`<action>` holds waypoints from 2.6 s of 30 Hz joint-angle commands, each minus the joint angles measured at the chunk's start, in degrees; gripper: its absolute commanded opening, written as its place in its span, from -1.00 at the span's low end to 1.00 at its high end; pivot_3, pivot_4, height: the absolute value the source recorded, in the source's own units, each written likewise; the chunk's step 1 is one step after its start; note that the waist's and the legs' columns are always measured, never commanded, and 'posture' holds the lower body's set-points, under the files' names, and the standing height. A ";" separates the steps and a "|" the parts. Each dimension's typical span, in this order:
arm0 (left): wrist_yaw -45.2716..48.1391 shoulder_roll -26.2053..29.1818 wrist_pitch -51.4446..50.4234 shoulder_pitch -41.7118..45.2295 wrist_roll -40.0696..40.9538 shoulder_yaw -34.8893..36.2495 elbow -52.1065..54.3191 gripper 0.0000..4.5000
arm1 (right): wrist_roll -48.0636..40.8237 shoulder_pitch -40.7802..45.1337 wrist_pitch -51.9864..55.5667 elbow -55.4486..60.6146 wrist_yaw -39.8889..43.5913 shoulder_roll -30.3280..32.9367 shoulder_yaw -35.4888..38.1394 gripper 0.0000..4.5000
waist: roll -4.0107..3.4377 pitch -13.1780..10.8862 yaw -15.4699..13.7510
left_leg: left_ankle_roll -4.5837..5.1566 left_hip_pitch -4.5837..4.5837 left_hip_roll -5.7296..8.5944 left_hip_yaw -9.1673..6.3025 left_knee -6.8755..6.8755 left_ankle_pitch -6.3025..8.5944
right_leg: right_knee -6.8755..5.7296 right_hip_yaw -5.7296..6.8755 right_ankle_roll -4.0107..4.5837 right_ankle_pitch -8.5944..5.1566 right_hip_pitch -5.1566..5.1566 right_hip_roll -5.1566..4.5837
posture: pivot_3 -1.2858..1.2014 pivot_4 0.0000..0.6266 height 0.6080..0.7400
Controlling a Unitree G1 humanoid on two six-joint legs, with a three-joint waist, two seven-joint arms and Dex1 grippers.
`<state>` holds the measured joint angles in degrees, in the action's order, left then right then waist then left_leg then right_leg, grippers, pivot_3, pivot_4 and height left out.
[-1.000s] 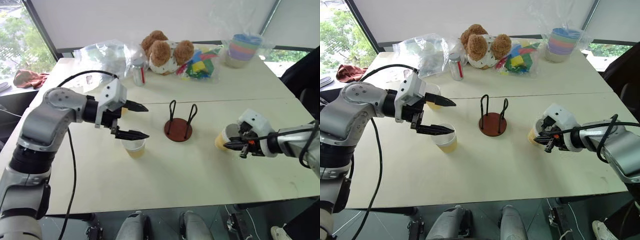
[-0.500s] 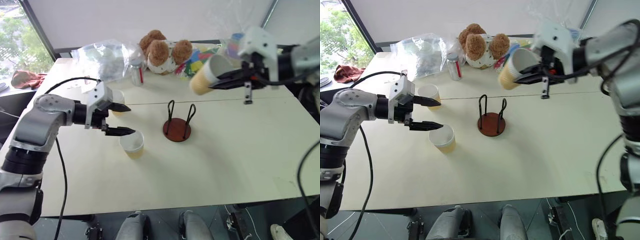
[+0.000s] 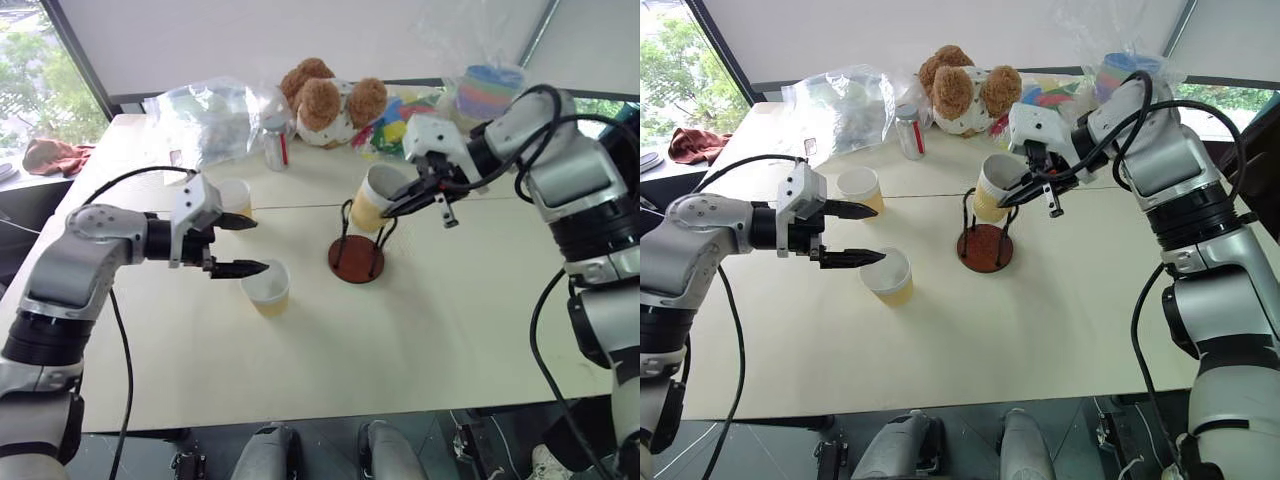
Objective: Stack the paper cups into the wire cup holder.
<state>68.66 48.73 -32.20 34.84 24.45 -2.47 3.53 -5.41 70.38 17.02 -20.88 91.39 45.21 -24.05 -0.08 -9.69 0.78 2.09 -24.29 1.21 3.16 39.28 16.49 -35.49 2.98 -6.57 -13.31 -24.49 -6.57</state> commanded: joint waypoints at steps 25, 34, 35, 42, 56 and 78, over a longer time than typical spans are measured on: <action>17.06 13.19 2.79 3.03 2.02 -1.39 11.91 1.00 | -28.96 -19.60 45.17 42.67 -8.96 7.13 29.19 -0.42 | 0.01 -0.01 -0.18 | -0.03 -0.05 0.03 -0.07 -0.03 0.01 | 0.07 0.31 0.01 0.00 0.04 -0.19 | 0.03 -0.52 1.00; 20.27 10.79 12.17 3.01 -5.92 -9.27 9.16 1.00 | -38.41 -39.56 57.13 59.68 -33.39 -3.53 39.64 -0.42 | 0.08 0.04 -0.90 | 0.27 0.45 0.00 -0.09 0.10 0.18 | -0.23 0.26 0.04 0.00 0.36 -0.19 | 0.03 -0.52 1.00; 20.29 10.36 13.15 3.18 -6.74 -9.84 8.34 1.00 | -39.27 -40.16 57.45 60.16 -34.95 -4.20 40.07 -0.42 | 0.08 0.04 -1.13 | 0.27 0.45 0.02 -0.05 0.11 0.17 | -0.26 0.22 0.04 0.00 0.32 -0.19 | 0.03 -0.52 1.00; 22.37 5.73 22.90 5.88 -13.32 -14.53 -0.93 1.00 | -42.80 -44.16 57.42 61.51 -43.76 -4.94 42.86 -0.42 | 0.10 0.05 -1.66 | 0.29 0.43 0.01 -0.05 0.11 0.18 | -0.43 0.23 0.04 0.00 0.31 -0.15 | 0.03 -0.52 1.00; 23.84 1.23 31.26 11.18 -15.72 -18.64 -10.37 -0.99 | -48.51 -51.22 53.86 62.20 -51.75 -2.30 45.07 -0.41 | 0.12 0.05 -1.63 | 0.34 0.42 0.00 -0.06 0.11 0.19 | -0.41 0.23 0.03 0.00 0.32 -0.15 | 0.03 -0.52 1.00; 23.84 -28.64 50.93 59.65 -11.96 -25.00 -69.53 -0.99 | -49.31 -60.76 45.39 57.32 -57.20 6.13 62.11 -0.41 | 0.33 -0.06 -2.88 | 0.71 -0.11 0.03 -0.16 0.75 0.41 | -0.39 0.27 -0.07 -0.05 0.17 -0.13 | 0.03 -0.52 1.00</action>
<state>92.29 20.56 16.19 91.98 13.38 -28.16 -64.01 -53.59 10.16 63.34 33.99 35.73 52.08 35.13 0.24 -9.76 -2.09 2.80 -24.41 1.23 3.00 40.03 16.90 -35.85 3.25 -6.64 -13.36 -24.36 -6.70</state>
